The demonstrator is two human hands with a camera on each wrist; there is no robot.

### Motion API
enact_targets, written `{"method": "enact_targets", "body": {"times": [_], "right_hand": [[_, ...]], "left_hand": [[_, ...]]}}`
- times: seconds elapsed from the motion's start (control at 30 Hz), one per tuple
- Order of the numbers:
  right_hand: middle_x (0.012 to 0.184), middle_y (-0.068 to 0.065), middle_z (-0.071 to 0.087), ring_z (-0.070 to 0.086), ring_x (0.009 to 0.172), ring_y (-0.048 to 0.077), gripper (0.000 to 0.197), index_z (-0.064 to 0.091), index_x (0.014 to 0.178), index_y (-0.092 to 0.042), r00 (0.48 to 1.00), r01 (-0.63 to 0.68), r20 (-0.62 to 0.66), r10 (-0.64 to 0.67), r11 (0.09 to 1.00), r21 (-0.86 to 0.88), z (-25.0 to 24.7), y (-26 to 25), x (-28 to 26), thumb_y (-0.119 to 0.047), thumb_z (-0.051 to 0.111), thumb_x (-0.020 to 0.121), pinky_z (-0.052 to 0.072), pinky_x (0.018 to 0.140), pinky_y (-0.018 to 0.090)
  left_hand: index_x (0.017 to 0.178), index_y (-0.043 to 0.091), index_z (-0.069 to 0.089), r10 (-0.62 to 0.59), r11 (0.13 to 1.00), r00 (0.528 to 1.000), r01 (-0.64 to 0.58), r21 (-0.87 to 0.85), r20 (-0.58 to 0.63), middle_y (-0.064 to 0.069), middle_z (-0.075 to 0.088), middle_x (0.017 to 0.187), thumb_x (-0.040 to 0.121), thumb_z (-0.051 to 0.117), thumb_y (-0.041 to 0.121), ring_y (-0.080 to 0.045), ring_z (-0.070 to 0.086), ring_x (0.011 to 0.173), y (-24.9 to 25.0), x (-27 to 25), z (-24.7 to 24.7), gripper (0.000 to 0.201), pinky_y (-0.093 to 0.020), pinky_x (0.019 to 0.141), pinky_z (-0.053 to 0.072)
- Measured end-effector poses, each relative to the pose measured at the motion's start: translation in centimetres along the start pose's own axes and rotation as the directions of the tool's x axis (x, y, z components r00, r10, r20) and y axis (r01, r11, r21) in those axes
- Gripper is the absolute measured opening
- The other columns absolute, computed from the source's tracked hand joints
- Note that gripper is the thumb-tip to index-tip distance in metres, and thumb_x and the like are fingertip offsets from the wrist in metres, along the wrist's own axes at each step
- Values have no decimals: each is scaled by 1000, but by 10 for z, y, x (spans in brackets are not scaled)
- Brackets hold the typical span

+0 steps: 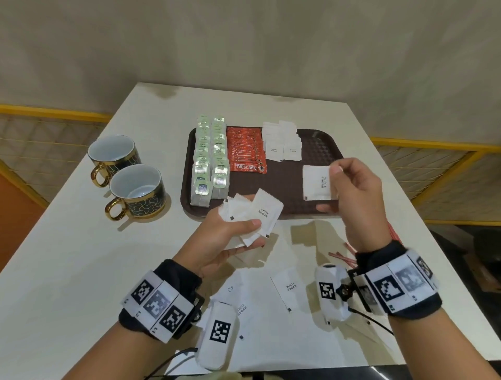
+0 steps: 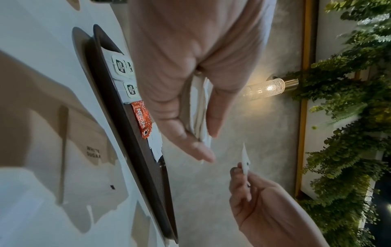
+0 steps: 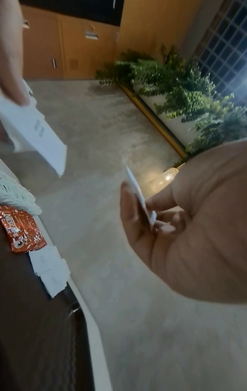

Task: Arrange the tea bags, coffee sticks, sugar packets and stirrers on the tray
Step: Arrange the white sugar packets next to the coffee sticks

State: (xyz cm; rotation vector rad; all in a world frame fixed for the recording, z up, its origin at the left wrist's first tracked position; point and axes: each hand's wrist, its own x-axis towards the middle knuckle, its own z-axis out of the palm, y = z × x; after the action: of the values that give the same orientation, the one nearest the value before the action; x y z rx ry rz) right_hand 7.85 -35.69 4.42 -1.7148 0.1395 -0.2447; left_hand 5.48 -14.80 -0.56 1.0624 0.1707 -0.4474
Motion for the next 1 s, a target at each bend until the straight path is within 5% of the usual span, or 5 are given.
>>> {"method": "enact_targets", "body": {"times": [0.23, 0.37, 0.6, 0.8, 1.0], "right_hand": [[80, 18, 64, 59, 60, 29, 8, 67, 92, -11, 882, 172, 463, -85, 974, -150, 13, 1, -13, -7, 60, 93, 46, 45, 31], [82, 14, 64, 60, 77, 39, 7, 68, 86, -23, 895, 214, 431, -113, 958, -193, 20, 8, -10, -18, 65, 82, 51, 62, 48], [85, -2, 61, 55, 75, 8, 22, 64, 97, -18, 935, 182, 339, -108, 963, -196, 28, 11, -9, -10, 76, 80, 49, 72, 26], [89, 21, 69, 66, 74, 27, 13, 68, 90, -1, 904, -85, 413, 110, 993, -79, 16, 17, 8, -2, 75, 80, 52, 67, 45], [80, 13, 72, 61, 64, 19, 4, 69, 83, -3, 923, -82, 369, 108, 993, -86, 17, 13, 46, -5, 72, 84, 45, 49, 26]], "left_hand": [[121, 17, 62, -36, 998, 996, 41, -51, 80, -12, 70, 118, 80, 66, 5, -30, 68, 106, 3, -2, 7, 43, -38, 73, 61], [106, 14, 71, -57, 977, 986, 87, -193, 155, -18, 71, 114, 77, 65, 13, -31, 70, 101, 6, -6, 13, 30, -44, 73, 61], [113, 12, 67, 38, 999, 995, -37, -11, 95, -13, 73, 109, 72, 70, 8, -26, 72, 94, 2, 0, 17, 41, -30, 65, 58], [115, 12, 66, 53, 998, 997, -55, 28, 63, -13, 72, 112, 73, 71, 11, -29, 71, 99, 4, 12, 24, 43, -36, 71, 61], [117, 16, 64, 27, 999, 999, -28, -39, -33, -8, 73, 112, 83, 65, 15, -25, 70, 101, 9, 28, 23, 34, -42, 74, 61]]}}
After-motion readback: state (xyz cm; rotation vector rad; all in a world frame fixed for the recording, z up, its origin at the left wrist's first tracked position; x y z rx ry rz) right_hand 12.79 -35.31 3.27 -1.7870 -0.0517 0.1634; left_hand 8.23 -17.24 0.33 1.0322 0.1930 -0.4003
